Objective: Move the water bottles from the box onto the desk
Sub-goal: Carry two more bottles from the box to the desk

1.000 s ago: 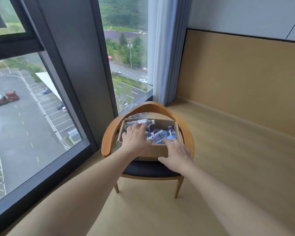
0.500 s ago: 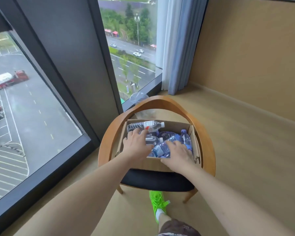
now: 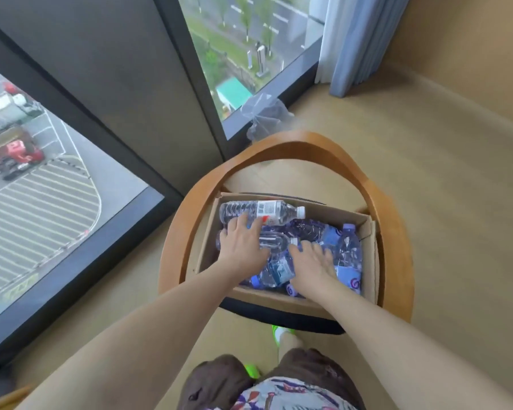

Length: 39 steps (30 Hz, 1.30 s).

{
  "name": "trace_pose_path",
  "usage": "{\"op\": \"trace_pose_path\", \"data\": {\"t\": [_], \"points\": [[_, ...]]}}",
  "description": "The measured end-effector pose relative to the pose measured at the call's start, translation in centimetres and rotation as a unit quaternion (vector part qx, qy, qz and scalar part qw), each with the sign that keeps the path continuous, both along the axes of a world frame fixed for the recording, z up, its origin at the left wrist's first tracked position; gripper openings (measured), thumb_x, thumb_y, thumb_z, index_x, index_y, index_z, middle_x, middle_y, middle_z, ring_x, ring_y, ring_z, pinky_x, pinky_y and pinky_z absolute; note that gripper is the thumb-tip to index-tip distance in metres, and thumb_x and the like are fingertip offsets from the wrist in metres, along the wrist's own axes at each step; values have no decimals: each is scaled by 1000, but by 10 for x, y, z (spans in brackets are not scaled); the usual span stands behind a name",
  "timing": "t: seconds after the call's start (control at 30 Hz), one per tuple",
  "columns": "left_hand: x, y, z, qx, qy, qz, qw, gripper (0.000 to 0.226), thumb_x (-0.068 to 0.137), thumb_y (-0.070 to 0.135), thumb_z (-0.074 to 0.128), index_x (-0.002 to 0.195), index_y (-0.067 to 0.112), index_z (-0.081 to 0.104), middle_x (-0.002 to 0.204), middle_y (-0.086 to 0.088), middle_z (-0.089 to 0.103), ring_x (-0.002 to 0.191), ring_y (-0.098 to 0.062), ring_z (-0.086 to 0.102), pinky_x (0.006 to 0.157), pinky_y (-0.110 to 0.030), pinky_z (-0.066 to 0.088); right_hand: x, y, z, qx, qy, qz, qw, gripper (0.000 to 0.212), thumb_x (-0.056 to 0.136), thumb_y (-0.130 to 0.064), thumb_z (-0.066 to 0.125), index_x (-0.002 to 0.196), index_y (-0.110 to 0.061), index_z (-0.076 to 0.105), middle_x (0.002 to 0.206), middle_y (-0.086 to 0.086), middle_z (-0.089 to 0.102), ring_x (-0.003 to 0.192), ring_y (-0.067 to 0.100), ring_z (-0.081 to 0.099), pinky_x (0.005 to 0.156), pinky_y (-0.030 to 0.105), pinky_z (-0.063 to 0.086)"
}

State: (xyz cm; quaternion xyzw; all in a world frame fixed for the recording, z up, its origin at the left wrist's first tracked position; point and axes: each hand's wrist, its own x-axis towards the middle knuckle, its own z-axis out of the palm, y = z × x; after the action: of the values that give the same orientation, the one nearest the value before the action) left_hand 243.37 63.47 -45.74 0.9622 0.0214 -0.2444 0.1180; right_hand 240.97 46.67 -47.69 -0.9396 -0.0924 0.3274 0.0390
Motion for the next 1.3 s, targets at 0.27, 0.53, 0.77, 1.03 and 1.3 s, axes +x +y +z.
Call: {"op": "trace_pose_path", "data": {"t": [0.27,0.53,0.77,1.03,1.3], "points": [[50,0,-37,-4,-34,-55,998,80,89,30,71,158,23,29,167,-10,23,151,-34,23,121,-48,23,17,11,-43,-17,1,131,991,74,73,-11,74,140,-19,43,139,18,37,132,38,33,117,63,18],[66,-6,-63,24,-92,-64,993,65,70,13,80,128,17,51,145,-12,42,121,-38,45,107,-50,37,14,20,-60,-53,-43,152,986,42,70,-15,66,112,-16,61,138,27,38,125,46,36,108,64,24],[48,-6,-74,19,-93,-77,992,57,70,6,75,121,16,50,120,-2,59,121,-28,51,119,-61,23,12,14,-65,-32,-74,148,986,34,79,-15,62,113,-17,59,133,22,42,118,42,42,109,60,28],[53,5,-56,4,-18,-92,996,67,79,21,76,140,24,49,126,-1,57,125,-27,51,118,-57,26,15,6,-50,12,-37,126,991,51,76,-14,68,125,-17,54,135,13,48,127,37,43,111,56,30],[39,30,1,-98,-86,-7,991,69,82,35,81,145,26,53,132,-2,59,119,-24,58,98,-38,49,20,24,-14,148,-63,20,987,47,75,-26,75,113,-15,51,114,5,60,104,31,61,77,37,40]]}}
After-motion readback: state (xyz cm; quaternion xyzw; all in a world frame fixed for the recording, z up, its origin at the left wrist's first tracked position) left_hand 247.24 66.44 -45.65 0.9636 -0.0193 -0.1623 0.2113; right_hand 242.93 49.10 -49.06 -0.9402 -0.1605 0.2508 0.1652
